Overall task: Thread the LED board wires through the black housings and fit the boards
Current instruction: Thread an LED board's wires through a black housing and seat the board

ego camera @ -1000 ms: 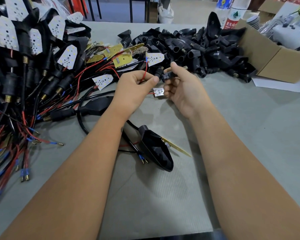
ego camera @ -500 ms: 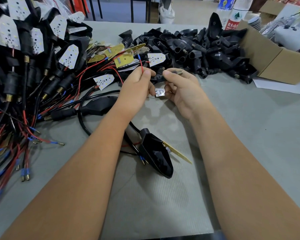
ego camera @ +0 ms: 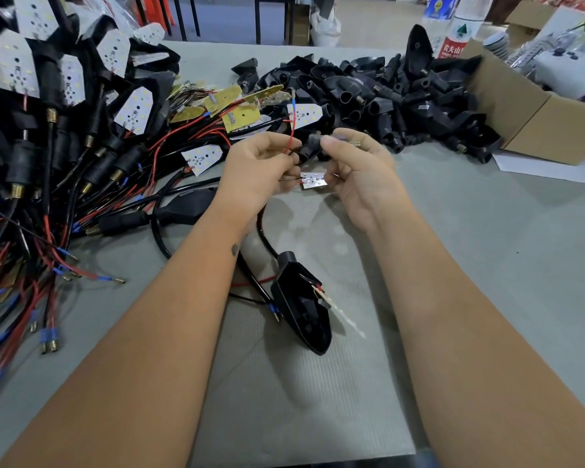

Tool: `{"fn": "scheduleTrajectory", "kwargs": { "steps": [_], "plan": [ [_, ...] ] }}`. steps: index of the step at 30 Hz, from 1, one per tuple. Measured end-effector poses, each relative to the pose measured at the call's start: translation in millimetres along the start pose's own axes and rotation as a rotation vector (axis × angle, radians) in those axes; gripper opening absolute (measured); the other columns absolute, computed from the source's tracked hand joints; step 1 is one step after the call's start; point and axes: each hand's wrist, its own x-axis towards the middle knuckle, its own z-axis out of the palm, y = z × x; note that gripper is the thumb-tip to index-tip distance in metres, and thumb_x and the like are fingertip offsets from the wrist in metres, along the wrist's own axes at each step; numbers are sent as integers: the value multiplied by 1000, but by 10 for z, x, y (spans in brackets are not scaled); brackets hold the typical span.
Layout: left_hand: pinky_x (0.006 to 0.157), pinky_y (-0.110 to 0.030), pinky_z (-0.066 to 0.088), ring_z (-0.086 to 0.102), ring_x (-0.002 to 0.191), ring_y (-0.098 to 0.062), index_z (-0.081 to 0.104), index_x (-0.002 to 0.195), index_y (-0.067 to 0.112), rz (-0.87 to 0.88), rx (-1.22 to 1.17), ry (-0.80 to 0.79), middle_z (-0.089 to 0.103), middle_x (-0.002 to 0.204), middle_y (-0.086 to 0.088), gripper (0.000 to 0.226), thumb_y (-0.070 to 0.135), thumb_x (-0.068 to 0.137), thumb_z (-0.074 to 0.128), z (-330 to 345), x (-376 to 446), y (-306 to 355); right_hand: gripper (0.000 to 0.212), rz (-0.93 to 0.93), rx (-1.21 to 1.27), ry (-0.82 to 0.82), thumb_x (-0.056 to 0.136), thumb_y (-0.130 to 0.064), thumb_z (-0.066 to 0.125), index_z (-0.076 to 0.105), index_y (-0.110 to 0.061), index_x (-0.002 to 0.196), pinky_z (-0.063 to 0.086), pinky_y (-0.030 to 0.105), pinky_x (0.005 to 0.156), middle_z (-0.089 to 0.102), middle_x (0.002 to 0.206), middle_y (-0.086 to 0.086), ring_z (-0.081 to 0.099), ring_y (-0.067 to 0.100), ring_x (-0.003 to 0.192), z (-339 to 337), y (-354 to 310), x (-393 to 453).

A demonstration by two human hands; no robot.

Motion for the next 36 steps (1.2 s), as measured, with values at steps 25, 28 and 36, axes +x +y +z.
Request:
{"fn": "scheduleTrajectory", "kwargs": {
  "steps": [25, 28, 36],
  "plan": [
    [40, -16, 24, 32, 38, -5, 66, 92, 19, -42, 48, -18, 65, 56, 8, 22, 21, 101, 46, 69, -22, 18, 25, -59, -339, -82, 95, -28, 60, 75, -14, 81, 38, 22, 58, 66, 69, -3, 46, 7, 53, 31, 64, 22],
    [38, -15, 26, 33, 37, -2, 66, 90, 23, 0, 93, -31, 69, 67, 3, 19, 19, 100, 51, 81, -14, -2, 33, -6, -261, -23, 101, -33, 48, 72, -13, 92, 35, 21, 50, 53, 58, -6, 42, 9, 49, 31, 38, 46],
    [42, -17, 33, 42, 44, -5, 62, 93, 19, -40, 60, -31, 68, 64, 6, 18, 22, 102, 47, 61, -18, -37, 29, -48, -49, 16, 104, -27, 43, 69, -14, 104, 41, 24, 58, 53, 74, 0, 47, 10, 55, -19, 12, 4]
  ]
}}
